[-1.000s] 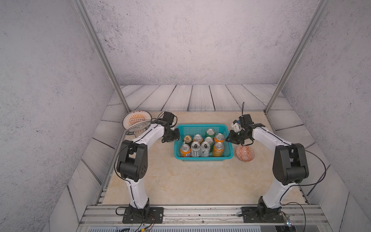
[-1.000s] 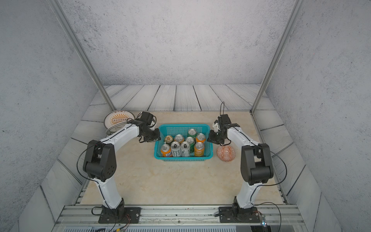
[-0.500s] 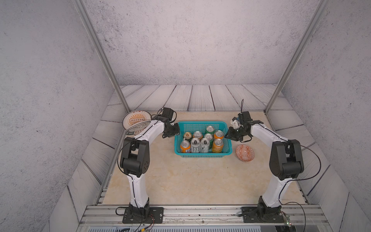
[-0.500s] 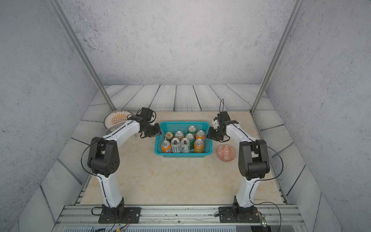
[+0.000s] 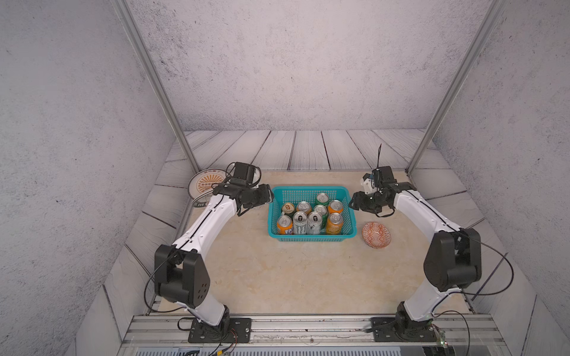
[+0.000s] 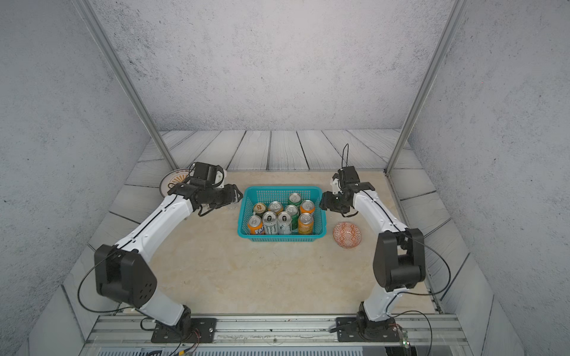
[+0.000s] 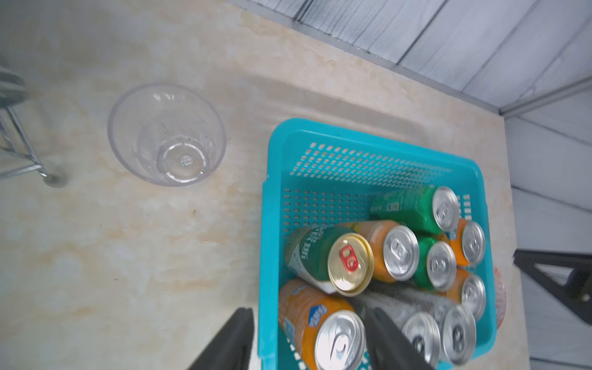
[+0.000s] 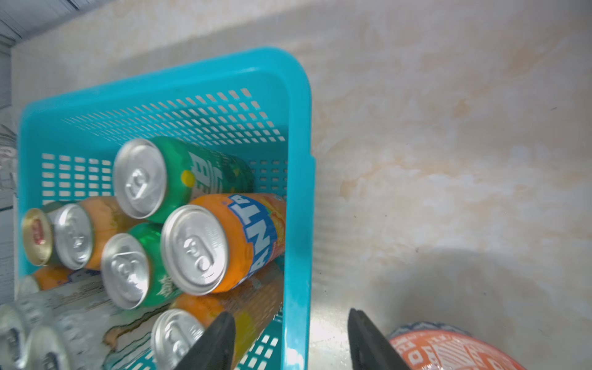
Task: Take out the drinks from the basket
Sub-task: Move the basket to the center of the board, then pick up the drink from the basket.
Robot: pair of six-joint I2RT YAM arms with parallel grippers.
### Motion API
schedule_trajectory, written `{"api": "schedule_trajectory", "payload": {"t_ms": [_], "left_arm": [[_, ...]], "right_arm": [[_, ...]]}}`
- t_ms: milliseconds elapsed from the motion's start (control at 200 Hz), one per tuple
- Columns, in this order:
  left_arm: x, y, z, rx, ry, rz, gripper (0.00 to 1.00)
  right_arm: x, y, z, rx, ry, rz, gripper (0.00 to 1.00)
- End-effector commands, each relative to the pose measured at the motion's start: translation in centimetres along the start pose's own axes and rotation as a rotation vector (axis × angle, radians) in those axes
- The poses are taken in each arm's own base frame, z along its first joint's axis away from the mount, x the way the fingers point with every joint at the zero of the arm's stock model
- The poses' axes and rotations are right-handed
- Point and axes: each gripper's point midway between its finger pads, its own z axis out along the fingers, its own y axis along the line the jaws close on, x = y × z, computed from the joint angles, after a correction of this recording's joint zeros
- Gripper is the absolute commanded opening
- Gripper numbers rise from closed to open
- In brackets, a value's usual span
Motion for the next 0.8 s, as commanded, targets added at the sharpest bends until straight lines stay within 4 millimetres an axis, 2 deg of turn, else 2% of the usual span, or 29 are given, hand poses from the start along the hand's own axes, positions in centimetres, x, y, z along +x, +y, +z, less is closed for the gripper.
{"api": "schedule_trajectory", "payload": {"t_ms": [0,205,315,365,585,691,791], "left_arm": [[1.6,-1.4,-2.0,0.054,-0.011,0.099,0.71],[4.7,-6.0,-5.0,0.138,-0.072,0.4,0.88],[5.9,-7.1,-5.5,0.148,-0.091,0.534,0.96],[6.2,-7.5,-5.4,0.15,-0.083,0.581,0.97],[7.4,-8.9,-2.9,0.157,0.02,0.743,1.0],[7.9,-9.3,-1.2,0.158,0.068,0.802,0.99],[8.4,-9.4,0.7,0.155,0.116,0.851,0.99]], "right_arm": [[1.2,-0.8,-3.7,0.076,-0.037,-0.033,0.66],[3.5,-0.4,-7.6,0.072,-0.096,-0.031,0.73],[5.2,-0.2,-9.4,0.058,-0.127,-0.018,0.8],[5.9,-0.1,-10.1,0.048,-0.145,-0.014,0.83],[8.7,-0.4,-12.8,0.041,-0.241,-0.002,0.99],[10.0,-0.6,-13.8,0.052,-0.241,-0.003,0.99],[11.3,-0.6,-14.0,0.046,-0.211,0.001,0.99]]}}
